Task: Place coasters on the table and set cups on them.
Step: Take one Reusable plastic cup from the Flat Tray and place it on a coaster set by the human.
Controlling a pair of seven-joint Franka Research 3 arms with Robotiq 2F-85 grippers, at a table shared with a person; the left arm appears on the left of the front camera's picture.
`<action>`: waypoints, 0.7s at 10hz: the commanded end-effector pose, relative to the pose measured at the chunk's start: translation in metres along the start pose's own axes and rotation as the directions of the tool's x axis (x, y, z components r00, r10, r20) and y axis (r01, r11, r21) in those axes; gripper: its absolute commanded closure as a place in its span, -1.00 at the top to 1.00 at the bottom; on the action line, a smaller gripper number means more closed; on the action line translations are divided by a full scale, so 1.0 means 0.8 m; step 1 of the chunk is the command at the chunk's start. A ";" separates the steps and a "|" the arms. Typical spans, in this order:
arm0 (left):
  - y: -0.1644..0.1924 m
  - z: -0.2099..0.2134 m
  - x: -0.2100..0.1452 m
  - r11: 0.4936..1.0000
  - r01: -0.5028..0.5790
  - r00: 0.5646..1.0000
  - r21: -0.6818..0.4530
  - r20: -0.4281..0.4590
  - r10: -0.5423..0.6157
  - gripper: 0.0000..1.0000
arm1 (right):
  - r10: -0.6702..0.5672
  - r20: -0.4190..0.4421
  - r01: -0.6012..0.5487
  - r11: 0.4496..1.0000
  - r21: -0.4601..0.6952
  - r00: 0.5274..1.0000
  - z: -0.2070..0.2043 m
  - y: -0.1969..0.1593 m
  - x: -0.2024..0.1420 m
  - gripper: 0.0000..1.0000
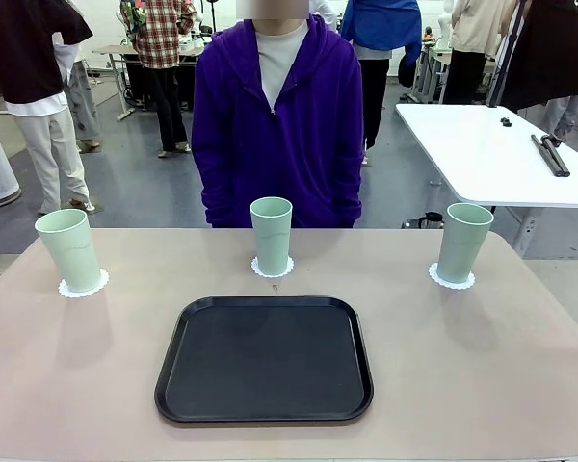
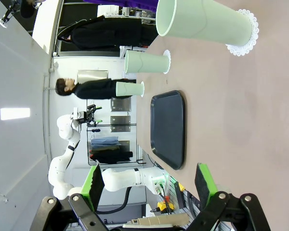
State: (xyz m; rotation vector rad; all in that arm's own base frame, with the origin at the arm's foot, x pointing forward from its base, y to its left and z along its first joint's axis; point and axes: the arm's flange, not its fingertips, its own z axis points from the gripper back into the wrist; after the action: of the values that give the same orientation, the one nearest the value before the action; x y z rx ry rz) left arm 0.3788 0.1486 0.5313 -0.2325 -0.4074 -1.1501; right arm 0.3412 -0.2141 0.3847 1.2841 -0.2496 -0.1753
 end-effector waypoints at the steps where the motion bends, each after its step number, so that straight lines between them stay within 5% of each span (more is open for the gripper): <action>1: -0.035 -0.007 -0.001 0.963 -0.264 0.961 0.047 -0.071 0.267 1.00 | 0.008 0.001 -0.008 1.000 0.009 1.000 0.000 0.000 -0.001 1.00; 2: -0.060 -0.003 0.001 0.905 -0.417 0.894 0.081 -0.144 0.425 1.00 | 0.008 0.001 -0.008 1.000 0.009 1.000 0.000 0.000 -0.001 1.00; 4: -0.089 0.012 0.022 0.834 -0.537 0.787 0.124 -0.281 0.549 1.00 | 0.008 0.001 -0.008 1.000 0.009 1.000 0.000 0.000 -0.001 1.00; 6: -0.113 0.012 0.027 0.813 -0.576 0.768 0.087 -0.285 0.574 1.00 | 0.008 0.001 -0.008 1.000 0.009 1.000 0.000 0.000 -0.001 1.00; 7: -0.084 0.012 0.012 0.833 -0.530 0.792 0.162 -0.257 0.554 1.00 | 0.008 0.001 -0.008 1.000 0.009 1.000 0.000 0.000 -0.001 1.00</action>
State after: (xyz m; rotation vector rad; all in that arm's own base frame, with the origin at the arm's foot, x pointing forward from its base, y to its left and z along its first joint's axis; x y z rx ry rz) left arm 0.3040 0.1036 0.5480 -0.1180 -0.0587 -0.5528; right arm 0.3412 -0.2141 0.3847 1.2841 -0.2496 -0.1753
